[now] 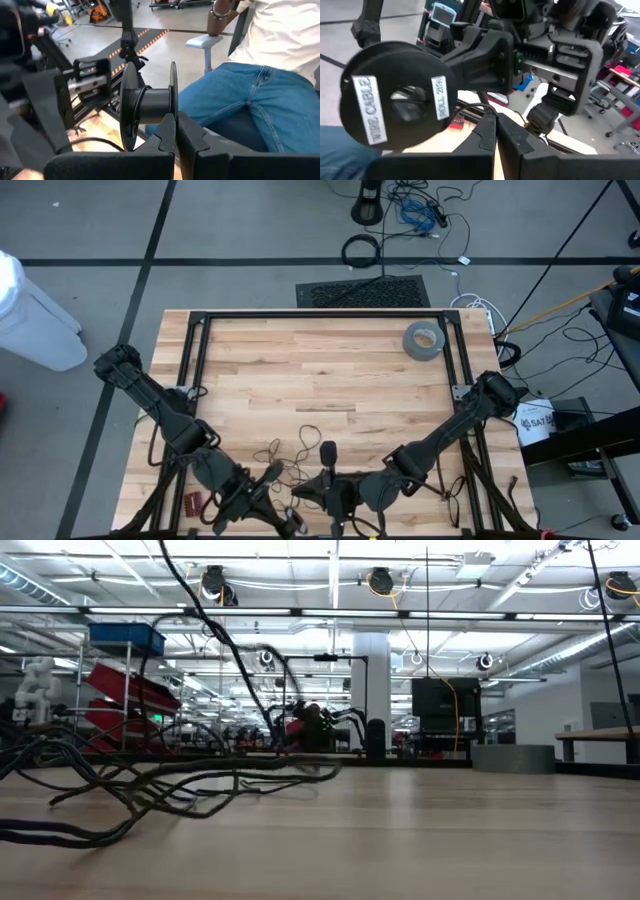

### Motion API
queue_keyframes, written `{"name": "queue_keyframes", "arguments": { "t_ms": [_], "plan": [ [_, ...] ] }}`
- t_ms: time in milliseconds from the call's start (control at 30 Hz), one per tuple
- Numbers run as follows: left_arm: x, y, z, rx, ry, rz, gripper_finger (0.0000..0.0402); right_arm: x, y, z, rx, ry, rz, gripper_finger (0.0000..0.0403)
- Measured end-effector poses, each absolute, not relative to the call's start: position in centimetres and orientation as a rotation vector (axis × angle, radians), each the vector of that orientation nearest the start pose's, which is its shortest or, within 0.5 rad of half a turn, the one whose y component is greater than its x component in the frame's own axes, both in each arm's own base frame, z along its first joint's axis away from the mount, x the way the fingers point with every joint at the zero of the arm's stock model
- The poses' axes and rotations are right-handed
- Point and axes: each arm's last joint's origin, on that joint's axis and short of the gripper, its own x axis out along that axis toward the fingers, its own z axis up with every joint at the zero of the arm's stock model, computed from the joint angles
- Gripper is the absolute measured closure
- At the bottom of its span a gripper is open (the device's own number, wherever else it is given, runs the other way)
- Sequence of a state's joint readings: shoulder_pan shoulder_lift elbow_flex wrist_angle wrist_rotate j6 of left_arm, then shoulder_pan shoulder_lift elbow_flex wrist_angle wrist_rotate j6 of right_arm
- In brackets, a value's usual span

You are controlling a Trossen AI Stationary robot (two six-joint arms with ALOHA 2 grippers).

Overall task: Coil cords
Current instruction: Coil the black wire onto the spool

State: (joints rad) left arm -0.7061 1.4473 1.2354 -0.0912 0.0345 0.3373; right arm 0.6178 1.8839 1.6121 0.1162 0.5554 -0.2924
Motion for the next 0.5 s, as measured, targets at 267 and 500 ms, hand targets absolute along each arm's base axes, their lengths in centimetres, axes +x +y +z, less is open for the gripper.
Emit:
{"name": "queue_keyframes", "arguments": {
  "t_ms": [267, 500],
  "plan": [
    [26.2, -21.1, 33.7, 0.407, 0.202, -0.749, 0.04, 36.9, 24.8, 33.4, -0.404, 0.133, 0.089, 0.0403],
    [26.9, -20.6, 33.4, 0.38, 0.218, -0.721, 0.04, 36.9, 24.8, 33.5, -0.439, 0.129, 0.095, 0.0403]
  ]
}}
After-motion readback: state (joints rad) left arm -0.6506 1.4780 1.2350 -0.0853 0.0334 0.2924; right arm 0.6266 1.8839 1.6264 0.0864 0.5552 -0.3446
